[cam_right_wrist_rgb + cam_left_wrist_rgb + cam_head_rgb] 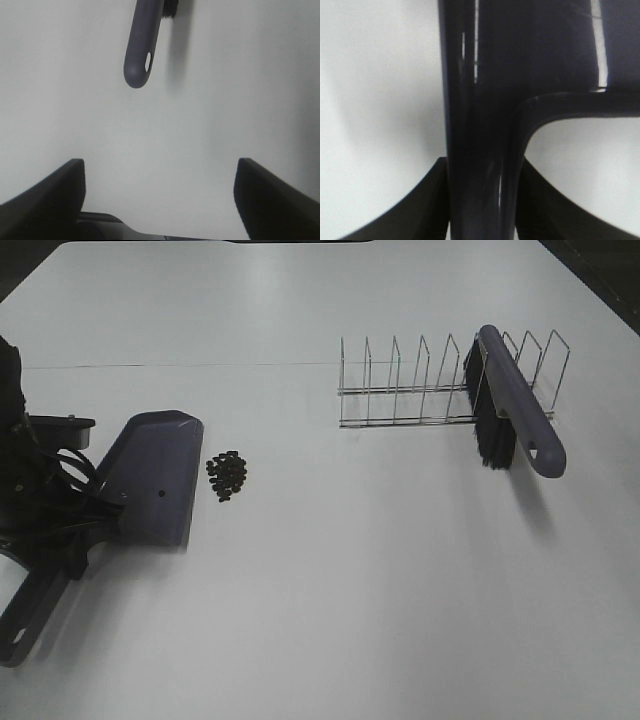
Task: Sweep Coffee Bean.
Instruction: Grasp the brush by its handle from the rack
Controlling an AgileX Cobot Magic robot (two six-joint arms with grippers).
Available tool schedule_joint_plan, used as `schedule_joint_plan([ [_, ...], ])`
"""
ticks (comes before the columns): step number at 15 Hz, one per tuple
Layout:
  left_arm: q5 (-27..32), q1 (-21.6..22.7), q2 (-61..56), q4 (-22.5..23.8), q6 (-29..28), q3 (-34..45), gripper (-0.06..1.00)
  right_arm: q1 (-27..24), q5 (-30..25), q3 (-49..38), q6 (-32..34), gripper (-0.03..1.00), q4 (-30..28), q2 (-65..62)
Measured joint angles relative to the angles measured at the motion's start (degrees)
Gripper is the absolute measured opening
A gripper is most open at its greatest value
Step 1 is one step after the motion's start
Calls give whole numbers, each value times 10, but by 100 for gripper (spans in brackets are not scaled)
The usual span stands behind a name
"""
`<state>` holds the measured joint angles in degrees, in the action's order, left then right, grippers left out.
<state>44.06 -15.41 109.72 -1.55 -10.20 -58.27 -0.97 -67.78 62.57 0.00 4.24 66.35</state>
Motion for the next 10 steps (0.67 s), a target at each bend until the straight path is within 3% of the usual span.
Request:
schedule_joint_plan([
  [3,2,0,0,-1,0,0,31,0,-22,103,-6,73,29,127],
  [10,2,0,0,-6,0,0,31,0,-22,314,-6,73,31,343],
])
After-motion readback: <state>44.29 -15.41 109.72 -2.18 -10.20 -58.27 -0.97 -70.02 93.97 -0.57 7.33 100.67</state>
